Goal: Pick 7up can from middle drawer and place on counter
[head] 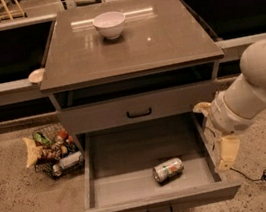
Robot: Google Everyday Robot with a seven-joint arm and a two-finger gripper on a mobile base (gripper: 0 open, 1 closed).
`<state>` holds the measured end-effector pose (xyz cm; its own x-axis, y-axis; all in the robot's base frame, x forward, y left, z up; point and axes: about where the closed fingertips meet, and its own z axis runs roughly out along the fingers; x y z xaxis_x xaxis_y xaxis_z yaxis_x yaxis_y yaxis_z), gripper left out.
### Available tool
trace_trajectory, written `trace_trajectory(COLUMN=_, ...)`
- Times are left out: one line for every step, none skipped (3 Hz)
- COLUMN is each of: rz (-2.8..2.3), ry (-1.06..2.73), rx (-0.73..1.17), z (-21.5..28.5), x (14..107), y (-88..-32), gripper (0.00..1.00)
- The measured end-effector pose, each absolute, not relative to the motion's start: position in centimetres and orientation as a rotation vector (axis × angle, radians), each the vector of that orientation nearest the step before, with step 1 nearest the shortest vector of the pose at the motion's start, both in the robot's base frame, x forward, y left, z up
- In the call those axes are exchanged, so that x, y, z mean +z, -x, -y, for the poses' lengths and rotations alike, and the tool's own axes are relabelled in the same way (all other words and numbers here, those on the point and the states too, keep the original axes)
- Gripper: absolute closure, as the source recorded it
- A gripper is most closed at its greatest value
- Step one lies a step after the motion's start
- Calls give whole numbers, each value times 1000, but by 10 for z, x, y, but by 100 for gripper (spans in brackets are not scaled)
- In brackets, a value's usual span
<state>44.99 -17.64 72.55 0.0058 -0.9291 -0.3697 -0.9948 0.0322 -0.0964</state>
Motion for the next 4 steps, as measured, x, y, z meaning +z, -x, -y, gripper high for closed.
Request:
trace_trajectory(rz=-1913, ry=2015, rx=277, z=178, x=670, y=-454, gripper=0)
trace_trajectory(rz=-1854, ry=2031, rx=352, z=173, x=610, y=-461, gripper=0)
trace_trajectory(rz=-1854, ry=2031, rx=350, z=173, x=611, y=-461, gripper=0)
trace_trajectory(rz=-1806, ry=2041, rx=338, z=167, x=565, y=-496, gripper=0)
